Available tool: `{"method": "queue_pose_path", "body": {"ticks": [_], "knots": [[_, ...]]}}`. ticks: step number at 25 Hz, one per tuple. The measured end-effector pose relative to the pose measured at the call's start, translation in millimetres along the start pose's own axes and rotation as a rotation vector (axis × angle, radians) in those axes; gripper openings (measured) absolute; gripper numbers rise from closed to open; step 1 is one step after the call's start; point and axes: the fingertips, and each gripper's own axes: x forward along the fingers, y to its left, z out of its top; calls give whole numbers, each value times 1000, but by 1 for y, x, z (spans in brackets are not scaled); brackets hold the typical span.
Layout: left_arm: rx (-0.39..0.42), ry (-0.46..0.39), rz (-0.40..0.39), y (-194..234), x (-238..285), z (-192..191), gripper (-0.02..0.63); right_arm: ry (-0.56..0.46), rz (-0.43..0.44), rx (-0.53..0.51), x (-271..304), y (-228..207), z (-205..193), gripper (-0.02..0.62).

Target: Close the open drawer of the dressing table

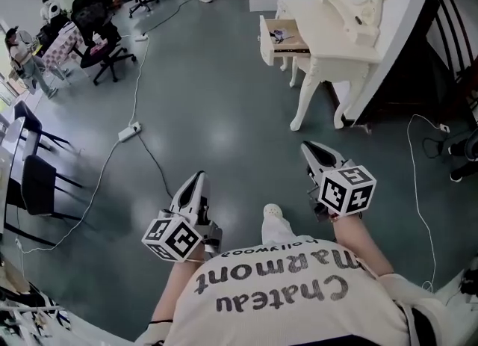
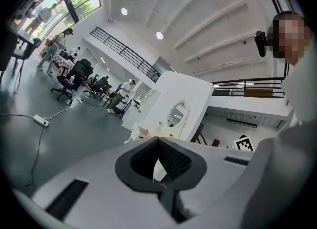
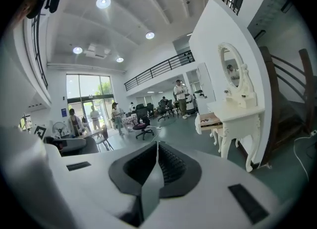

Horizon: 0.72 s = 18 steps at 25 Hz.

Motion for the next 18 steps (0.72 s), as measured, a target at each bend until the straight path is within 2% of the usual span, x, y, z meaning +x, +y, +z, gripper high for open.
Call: {"method": "queue_pose_path", "body": {"ticks": [5, 18], "knots": [[1, -1, 13, 21, 40, 16, 8, 42, 40, -49, 50, -8, 11, 34], [7, -12, 30, 44, 177, 38, 8, 57, 52, -16, 152, -103, 68, 34]]}}
